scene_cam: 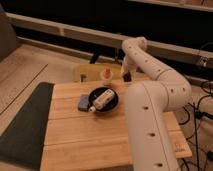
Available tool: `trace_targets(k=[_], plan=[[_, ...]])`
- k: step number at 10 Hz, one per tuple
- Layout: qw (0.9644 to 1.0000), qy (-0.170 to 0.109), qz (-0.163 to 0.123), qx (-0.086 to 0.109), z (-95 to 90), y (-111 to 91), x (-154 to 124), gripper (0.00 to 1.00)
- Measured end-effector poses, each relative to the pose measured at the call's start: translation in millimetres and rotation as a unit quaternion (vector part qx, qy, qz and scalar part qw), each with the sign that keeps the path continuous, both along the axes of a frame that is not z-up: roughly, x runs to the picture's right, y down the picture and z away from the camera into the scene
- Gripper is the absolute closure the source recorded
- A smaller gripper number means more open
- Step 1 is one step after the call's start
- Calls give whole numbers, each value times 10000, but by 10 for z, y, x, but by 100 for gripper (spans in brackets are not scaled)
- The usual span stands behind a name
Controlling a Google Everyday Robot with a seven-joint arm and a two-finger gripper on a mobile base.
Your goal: Place the eraser on the white sponge
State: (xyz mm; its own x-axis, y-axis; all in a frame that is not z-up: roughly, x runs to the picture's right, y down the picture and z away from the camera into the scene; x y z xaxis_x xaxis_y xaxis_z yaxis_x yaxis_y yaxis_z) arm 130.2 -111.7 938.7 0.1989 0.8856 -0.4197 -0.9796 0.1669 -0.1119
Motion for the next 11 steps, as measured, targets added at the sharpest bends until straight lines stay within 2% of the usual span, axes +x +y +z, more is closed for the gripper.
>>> trace_targets(k=[1, 3, 4, 5, 7, 8, 9, 11], plan=[[9994, -249, -246, 66, -126, -27, -277, 100], [9912, -964, -894, 158, -504, 57, -1062, 100], [9844, -1262, -1212, 168, -683, 170, -1372, 100], [9759, -1563, -1516, 139, -859, 336, -1676, 100], [9606, -1999, -1930, 11, -1100, 688, -2091, 100], [9575, -2106, -1968, -72, -1142, 819, -2172, 100], [9562, -2167, -1960, -177, -1154, 953, -2191, 100], [9568, -2162, -1936, -184, -1155, 959, -2176, 100]])
